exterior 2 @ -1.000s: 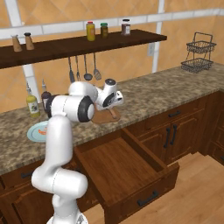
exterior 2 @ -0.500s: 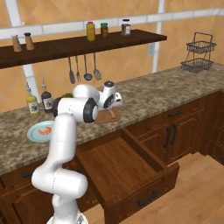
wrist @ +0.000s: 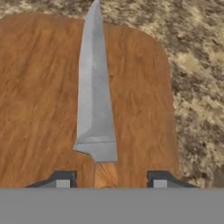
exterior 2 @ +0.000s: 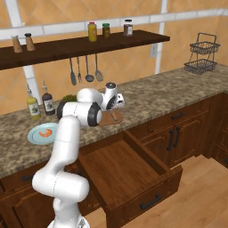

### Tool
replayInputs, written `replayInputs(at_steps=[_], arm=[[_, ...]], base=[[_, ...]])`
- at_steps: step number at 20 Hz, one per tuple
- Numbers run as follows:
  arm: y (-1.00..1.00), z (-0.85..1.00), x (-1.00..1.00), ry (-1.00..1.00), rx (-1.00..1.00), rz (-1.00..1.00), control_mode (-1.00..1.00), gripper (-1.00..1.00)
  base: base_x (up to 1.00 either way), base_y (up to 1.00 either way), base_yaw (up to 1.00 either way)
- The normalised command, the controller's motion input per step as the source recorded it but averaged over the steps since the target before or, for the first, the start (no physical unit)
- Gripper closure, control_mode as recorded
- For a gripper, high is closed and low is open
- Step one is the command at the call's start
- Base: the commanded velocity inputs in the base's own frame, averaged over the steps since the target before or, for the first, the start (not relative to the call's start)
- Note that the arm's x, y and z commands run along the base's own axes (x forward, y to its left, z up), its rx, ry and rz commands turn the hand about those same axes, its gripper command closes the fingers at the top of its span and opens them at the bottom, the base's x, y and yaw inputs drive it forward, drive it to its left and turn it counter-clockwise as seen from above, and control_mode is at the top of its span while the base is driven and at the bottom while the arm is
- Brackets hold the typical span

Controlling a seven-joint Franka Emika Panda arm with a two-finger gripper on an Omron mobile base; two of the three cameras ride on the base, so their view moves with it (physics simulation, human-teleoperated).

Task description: Pick up the knife from the drawer and place it on the cutting board. Then place the meat from the plate to the cutting board.

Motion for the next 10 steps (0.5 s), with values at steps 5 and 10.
replayInputs(at_steps=[5,10], arm=[[0.0,0.37,-0.15,-0.07,0.01,-0.03,-1.0,-1.0],[0.0,0.33,-0.68,-0.03,0.03,-0.05,-1.0,-1.0]], base=[[0.0,0.0,0.0],[0.0,0.0,0.0]])
